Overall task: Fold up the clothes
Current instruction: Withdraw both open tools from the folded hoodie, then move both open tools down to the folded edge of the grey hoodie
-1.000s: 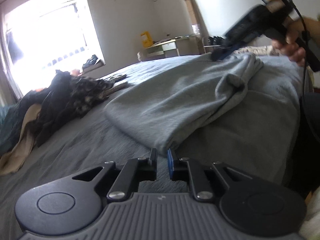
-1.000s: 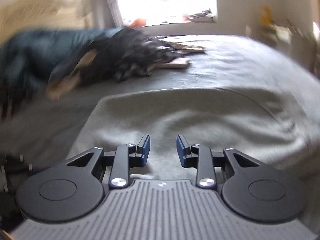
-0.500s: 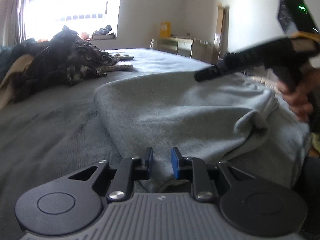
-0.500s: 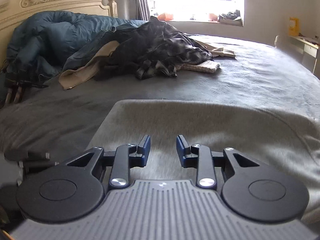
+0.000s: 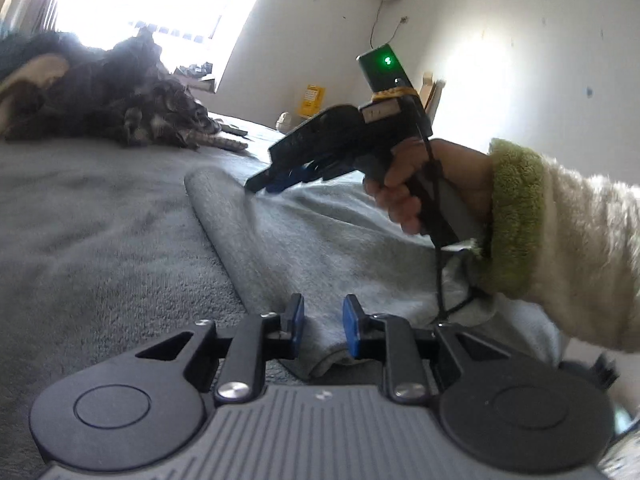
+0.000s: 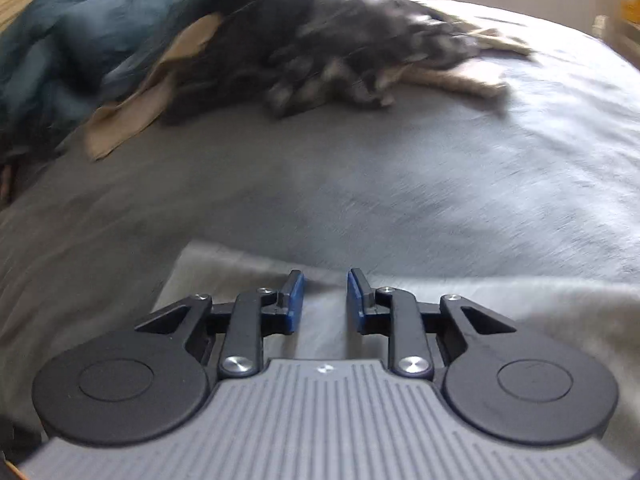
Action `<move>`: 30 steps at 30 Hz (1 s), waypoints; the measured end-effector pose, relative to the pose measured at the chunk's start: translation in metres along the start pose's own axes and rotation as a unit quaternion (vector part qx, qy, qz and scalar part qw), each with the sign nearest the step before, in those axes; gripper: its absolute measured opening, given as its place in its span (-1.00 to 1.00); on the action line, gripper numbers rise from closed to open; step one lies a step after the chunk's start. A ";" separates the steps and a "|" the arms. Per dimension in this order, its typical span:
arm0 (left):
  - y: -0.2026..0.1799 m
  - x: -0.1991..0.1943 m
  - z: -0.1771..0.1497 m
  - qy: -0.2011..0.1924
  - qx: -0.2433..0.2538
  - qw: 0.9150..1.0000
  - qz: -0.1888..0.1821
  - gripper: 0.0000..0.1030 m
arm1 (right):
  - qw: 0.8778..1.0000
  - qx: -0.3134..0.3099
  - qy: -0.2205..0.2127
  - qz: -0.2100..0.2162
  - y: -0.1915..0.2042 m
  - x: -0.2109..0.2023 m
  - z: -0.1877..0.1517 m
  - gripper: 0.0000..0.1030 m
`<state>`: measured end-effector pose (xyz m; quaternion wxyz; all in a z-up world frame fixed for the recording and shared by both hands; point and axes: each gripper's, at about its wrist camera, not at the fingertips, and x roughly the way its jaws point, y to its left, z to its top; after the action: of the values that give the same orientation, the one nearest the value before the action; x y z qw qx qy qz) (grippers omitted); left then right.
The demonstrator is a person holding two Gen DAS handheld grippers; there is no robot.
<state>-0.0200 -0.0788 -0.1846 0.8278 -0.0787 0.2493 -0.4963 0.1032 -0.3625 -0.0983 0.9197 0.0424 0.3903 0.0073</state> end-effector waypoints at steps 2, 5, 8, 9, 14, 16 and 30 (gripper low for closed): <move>0.009 0.000 0.000 -0.003 -0.025 0.999 -0.020 -0.56 | 1.000 0.004 -0.007 0.005 0.007 -0.016 0.006 -0.53; 0.019 -0.001 -0.002 -0.006 -0.052 0.998 -0.039 -0.57 | 0.998 -0.001 -0.010 0.062 0.027 -0.044 0.009 -0.53; 0.020 -0.002 -0.005 -0.010 -0.051 0.998 -0.040 -0.57 | 0.991 -0.017 0.036 0.127 0.057 -0.033 0.004 -0.56; 0.019 -0.002 -0.005 -0.011 -0.046 0.998 -0.037 -0.56 | 0.991 -0.023 0.057 0.121 0.064 -0.017 0.001 -0.56; 0.013 -0.002 -0.005 -0.012 -0.027 0.999 -0.025 -0.55 | 0.995 0.050 0.025 0.080 0.040 0.001 0.012 -0.62; 0.010 -0.002 -0.006 -0.014 -0.016 1.000 -0.017 -0.55 | 0.996 0.071 -0.014 0.055 0.027 -0.040 0.014 -0.58; -0.031 -0.009 0.020 0.027 0.115 0.986 0.118 -0.25 | 0.965 0.244 -0.074 -0.056 -0.070 -0.210 -0.178 -0.46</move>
<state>-0.0382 -0.0886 -0.1523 0.8769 0.0609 0.2205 -0.4228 -0.1724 -0.4290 -0.0767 0.9066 0.2440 0.3133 -0.1429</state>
